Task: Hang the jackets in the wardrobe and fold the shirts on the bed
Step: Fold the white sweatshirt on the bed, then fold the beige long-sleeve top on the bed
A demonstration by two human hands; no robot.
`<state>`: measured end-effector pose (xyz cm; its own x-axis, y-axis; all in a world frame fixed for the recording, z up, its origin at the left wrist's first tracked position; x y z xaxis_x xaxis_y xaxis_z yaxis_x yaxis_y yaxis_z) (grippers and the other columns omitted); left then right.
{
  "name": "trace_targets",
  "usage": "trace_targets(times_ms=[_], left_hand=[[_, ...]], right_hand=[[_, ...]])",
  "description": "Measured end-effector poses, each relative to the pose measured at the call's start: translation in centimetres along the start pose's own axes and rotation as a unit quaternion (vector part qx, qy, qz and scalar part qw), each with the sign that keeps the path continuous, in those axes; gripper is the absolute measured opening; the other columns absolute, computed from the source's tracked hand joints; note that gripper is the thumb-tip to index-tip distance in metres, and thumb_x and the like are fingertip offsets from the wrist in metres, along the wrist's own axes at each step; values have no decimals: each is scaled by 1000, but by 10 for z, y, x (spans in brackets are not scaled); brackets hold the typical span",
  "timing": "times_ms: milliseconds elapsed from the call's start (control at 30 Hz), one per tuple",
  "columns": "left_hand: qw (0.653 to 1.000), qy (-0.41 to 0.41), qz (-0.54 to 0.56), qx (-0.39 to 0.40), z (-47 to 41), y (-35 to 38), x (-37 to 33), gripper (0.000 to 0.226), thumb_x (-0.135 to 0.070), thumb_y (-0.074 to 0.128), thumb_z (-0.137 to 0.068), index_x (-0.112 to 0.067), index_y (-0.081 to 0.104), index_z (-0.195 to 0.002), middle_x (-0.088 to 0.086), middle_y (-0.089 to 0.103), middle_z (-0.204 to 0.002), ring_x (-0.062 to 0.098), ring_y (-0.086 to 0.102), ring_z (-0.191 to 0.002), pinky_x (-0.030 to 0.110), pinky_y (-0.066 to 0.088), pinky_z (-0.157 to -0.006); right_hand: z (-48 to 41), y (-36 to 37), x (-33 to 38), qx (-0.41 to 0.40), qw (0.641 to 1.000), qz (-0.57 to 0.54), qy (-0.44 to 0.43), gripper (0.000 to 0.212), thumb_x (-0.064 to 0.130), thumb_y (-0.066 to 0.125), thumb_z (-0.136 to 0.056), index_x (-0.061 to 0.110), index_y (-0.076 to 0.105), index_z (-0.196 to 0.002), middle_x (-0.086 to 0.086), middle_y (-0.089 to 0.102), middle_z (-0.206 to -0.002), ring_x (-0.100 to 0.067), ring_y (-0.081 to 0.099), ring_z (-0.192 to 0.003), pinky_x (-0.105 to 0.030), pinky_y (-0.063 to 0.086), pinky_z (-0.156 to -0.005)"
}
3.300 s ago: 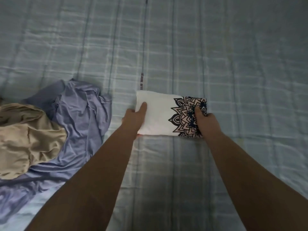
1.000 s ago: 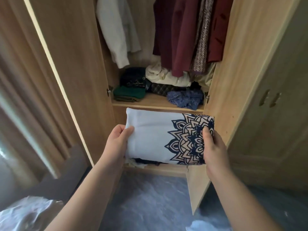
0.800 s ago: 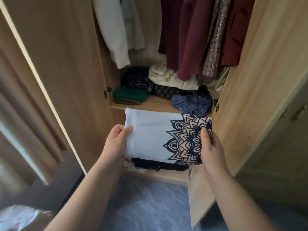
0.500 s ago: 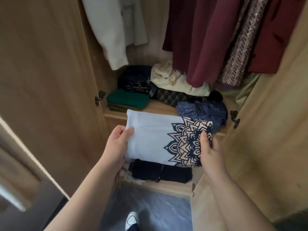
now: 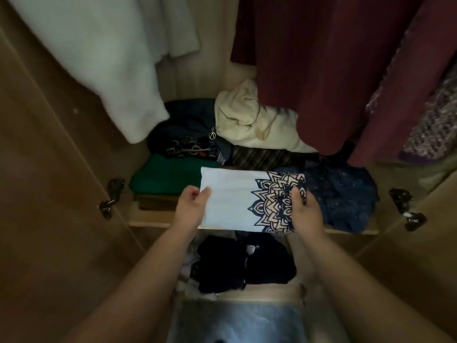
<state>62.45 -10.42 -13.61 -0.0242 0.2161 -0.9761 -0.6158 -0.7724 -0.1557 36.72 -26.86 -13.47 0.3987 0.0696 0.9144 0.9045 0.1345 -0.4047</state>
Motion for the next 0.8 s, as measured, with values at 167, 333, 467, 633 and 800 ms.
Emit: trace_targets(times_ms=[167, 333, 467, 633, 800], left_hand=[[988, 31, -151, 16, -57, 27, 8, 36, -39, 59, -97, -11, 42, -82, 6, 43, -70, 23, 45, -64, 35, 33, -60], [928, 8, -371, 26, -73, 46, 27, 41, -48, 48, -99, -8, 48, -99, 14, 60, -92, 37, 60, -91, 39, 45, -73], [878, 238, -411, -62, -61, 49, -12, 37, -40, 56, -94, -10, 54, -116, 11, 58, -117, 32, 51, -115, 43, 43, -97], [795, 390, -460, 74, -36, 113, -20, 57, -44, 41, -97, -13, 44, -145, 11, 40, -154, 30, 27, -147, 46, 22, -120], [761, 320, -549, 136, -47, 132, 42, 59, -59, 36, -97, -31, 46, -148, 8, 41, -155, 31, 34, -145, 56, 26, -116]], right_hand=[[-56, 25, -22, 24, 996, 86, 12, 53, 57, 38, -99, 15, 62, -123, -9, 65, -118, -32, 60, -108, -42, 48, -93], [-76, 41, -46, 12, 964, 263, 37, 55, 55, 40, -98, 7, 54, -120, -20, 60, -119, -39, 58, -106, -42, 49, -83], [-71, 29, 5, -102, 928, 305, -187, 40, 34, 51, -97, 8, 49, -127, -15, 52, -124, -33, 49, -114, -48, 45, -94], [-50, 69, 17, 49, 842, 397, -362, 50, 34, 37, -99, 10, 49, -141, -12, 50, -144, -32, 43, -135, -49, 28, -115], [-49, 91, -30, 109, 819, 495, -268, 64, 45, 26, -99, 11, 34, -152, -12, 37, -156, -30, 33, -145, -44, 11, -119]])
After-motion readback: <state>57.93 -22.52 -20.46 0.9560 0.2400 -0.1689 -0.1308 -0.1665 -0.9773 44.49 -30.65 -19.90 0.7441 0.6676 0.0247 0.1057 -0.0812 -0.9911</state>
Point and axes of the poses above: each hand's wrist, its own z-axis away from the middle knuckle, its own y-axis out of the palm, x = y × z, the point moved 7 cm from there along -z, towards the middle knuckle
